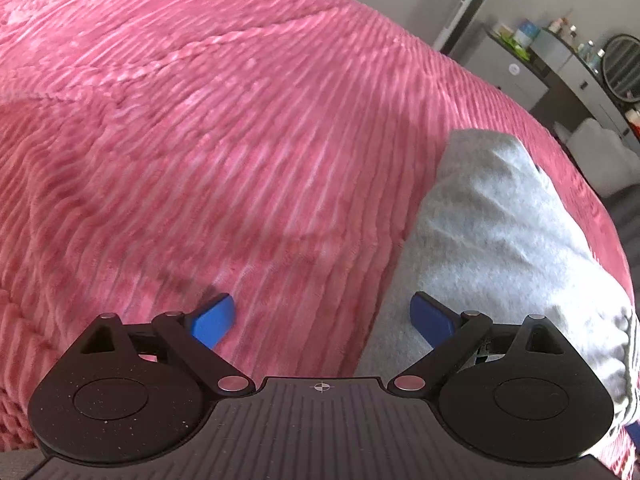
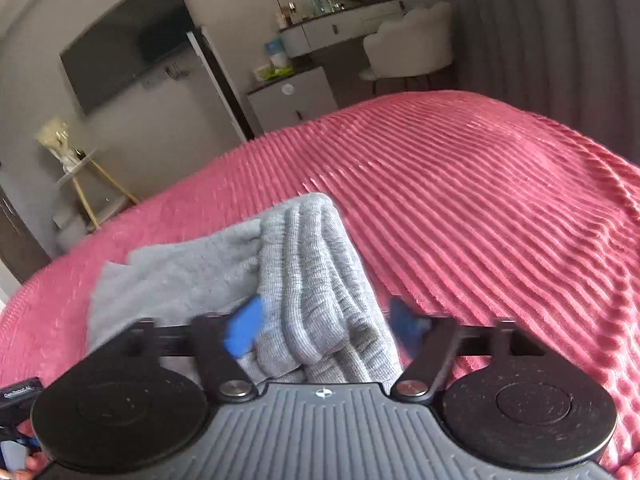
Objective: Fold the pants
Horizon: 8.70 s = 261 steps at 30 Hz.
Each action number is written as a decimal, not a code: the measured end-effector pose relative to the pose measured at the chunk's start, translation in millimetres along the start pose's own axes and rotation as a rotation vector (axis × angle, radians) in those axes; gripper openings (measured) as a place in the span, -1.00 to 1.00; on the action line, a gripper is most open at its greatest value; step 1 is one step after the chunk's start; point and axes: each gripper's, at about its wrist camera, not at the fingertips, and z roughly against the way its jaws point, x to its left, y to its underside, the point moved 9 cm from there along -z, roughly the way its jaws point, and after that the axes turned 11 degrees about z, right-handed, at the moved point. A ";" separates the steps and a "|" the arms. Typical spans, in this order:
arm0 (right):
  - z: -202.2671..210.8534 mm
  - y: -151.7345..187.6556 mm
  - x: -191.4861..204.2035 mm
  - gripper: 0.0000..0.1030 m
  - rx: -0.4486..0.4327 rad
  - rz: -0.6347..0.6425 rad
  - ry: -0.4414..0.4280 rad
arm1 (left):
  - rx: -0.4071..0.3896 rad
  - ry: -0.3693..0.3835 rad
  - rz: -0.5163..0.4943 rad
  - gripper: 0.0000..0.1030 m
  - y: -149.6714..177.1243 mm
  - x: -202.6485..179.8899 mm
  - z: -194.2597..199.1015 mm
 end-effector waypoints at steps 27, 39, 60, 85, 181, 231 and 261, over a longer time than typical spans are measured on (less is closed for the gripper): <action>-14.4 39.1 19.0 0.90 0.263 0.192 0.182 | 0.020 -0.061 -0.268 0.91 30.9 -26.0 17.0; 21.1 25.4 3.3 0.90 0.105 0.077 0.225 | 0.055 0.043 -0.058 0.91 16.0 -1.2 25.9; -5.5 41.2 -26.4 0.90 0.123 -0.243 0.024 | 0.277 0.211 -0.162 0.90 60.9 -42.0 9.6; -63.0 4.7 -25.5 0.90 0.287 -0.046 -0.221 | 0.159 0.250 -0.200 0.87 12.1 -58.1 -22.5; -179.9 -38.1 83.6 0.90 -0.033 0.333 0.072 | -0.209 -0.049 -0.426 0.58 -132.5 -253.8 -144.4; 46.9 -4.2 159.0 0.90 0.306 0.543 0.156 | 0.017 -0.128 -0.423 0.96 50.9 -120.8 100.7; -7.0 -77.2 164.3 0.90 0.509 0.380 0.231 | 0.130 -0.255 -0.493 0.96 11.0 -189.9 66.2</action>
